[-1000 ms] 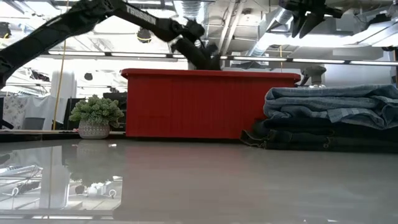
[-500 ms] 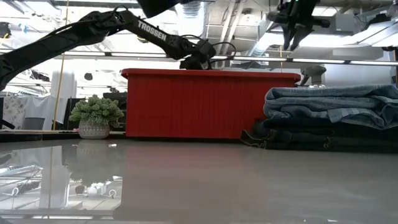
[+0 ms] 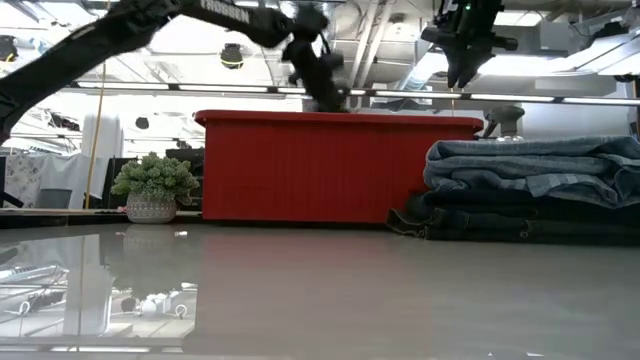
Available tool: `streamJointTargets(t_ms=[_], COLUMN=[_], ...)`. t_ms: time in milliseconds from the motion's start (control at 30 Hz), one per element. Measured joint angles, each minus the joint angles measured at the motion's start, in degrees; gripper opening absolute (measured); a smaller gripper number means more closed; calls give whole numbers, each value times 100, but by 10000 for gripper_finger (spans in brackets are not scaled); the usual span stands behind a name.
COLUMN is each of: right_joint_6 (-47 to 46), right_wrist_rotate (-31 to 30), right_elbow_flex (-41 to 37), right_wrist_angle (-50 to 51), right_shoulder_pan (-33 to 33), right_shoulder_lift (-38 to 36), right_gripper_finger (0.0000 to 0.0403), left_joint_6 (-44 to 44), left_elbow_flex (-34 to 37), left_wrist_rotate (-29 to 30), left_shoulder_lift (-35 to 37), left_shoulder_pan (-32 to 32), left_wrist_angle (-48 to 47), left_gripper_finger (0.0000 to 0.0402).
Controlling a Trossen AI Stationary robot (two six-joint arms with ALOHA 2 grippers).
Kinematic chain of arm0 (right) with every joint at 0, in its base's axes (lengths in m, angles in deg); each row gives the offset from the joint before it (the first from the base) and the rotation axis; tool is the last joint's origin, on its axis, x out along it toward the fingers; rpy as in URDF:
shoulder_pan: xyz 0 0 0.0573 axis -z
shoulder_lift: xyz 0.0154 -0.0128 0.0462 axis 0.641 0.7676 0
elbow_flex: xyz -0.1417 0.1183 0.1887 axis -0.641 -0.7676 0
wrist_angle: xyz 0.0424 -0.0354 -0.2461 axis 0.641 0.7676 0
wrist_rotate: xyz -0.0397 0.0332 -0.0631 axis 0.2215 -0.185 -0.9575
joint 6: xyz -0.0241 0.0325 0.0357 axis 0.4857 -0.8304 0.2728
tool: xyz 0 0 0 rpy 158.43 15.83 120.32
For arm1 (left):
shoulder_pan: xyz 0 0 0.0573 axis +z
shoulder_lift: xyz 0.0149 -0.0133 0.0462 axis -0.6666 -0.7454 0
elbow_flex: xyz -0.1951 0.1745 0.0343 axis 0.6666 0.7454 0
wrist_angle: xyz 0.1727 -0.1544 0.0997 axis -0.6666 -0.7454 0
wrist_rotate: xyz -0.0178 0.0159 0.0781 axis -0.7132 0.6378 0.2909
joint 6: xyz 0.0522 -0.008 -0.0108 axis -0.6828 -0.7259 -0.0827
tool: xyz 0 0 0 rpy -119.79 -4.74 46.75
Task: Fold Laundry from Bin
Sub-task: Fold the blue pants
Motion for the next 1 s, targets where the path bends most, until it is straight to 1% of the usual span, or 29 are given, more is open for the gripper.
streamJointTargets(t_ms=[67, 167, 267, 333, 433, 467, 567, 633, 733, 900, 1000], right_joint_6=[-2, -1, 181, 516, 1276, 1728, 2986, 3410, 3782, 4412, 4586], right_wrist_rotate=[-20, 2, -1, 0, 76, 285, 1370, 1748, 1819, 1739, 1587], right_elbow_flex=[0, 0, 0, 0, 0, 0, 0, 0, 0, 0, 76], right_wrist_angle=[-115, -477, -916, -1349, -2054, -2322, -3124, -3600, -4247, -5300, -5642], right_shoulder_pan=[70, 166, 262, 355, 427, 444, 443, 407, 256, 29, -69], right_shoulder_lift=[2, 0, 2, 24, 125, 176, 366, 551, 890, 1515, 1872], right_gripper_finger=[133, 133, 133, 133, 133, 133, 137, 145, 170, 245, 281], left_joint_6=[-292, -783, -857, -686, -133, 2, 157, 168, 147, -37, -40], left_elbow_flex=[-53, -51, -58, -69, -64, -64, -62, -62, -57, -53, -53], left_wrist_rotate=[83, 184, 112, -301, -854, -952, -1010, -937, -788, -701, -699], left_shoulder_lift=[273, 805, 1436, 1862, 2383, 2506, 2780, 2841, 2845, 2782, 2782], left_shoulder_pan=[-2, -7, -44, -59, -132, -164, -179, -188, -186, -199, -203], left_wrist_angle=[160, 737, 1385, 1526, 1617, 1617, 1501, 1424, 1181, 805, 698], left_gripper_finger=[2, 2, 1, 1, 1, 0, 0, 0, 0, 0, 0])
